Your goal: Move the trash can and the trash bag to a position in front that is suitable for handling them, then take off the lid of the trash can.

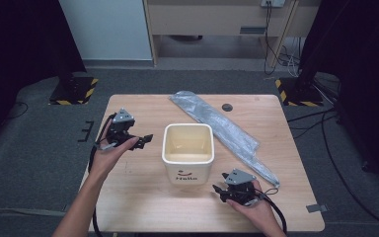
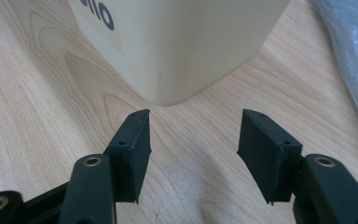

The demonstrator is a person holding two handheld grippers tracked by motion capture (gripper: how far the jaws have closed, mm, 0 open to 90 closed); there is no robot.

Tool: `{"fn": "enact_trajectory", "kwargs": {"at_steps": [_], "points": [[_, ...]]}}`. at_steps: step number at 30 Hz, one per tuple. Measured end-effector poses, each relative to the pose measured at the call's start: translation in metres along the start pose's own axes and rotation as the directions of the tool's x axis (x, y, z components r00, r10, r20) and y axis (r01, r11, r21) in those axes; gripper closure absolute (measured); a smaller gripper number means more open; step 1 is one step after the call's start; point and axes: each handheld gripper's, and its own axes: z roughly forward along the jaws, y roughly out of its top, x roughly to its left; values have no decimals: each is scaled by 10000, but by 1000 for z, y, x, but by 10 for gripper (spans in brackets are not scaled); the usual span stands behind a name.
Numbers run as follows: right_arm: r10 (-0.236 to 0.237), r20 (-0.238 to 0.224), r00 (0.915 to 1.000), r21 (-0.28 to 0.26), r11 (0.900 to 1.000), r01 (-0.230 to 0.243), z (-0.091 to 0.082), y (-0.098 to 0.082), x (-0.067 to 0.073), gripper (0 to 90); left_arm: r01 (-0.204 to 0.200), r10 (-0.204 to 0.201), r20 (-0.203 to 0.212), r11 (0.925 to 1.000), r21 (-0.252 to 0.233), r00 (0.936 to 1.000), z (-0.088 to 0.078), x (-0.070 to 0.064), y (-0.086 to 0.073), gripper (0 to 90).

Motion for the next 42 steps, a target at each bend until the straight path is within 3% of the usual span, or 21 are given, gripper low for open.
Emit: {"fn": "enact_trajectory", "kwargs": {"at_steps": [5,11,16,35,42], "points": [[-68,41,10000,67,10000,68,2,-1,2,394,-119,114,174,9995,280,9998,4,-3,10,51],[-133,77,9999,34,9999,133,4,0,3,376,-199,193,221,9994,266,9996,9,-4,24,50],[-115,209,9997,-12,9999,115,3,0,2,342,-502,493,233,9981,371,9985,14,-7,35,49],[-88,230,9997,-118,9999,91,0,0,1,339,-745,721,541,9962,448,9959,29,-23,55,62],[-4,214,9998,-110,9999,6,-1,0,-1,342,-1344,1283,841,9884,710,9882,36,-35,58,226]]}}
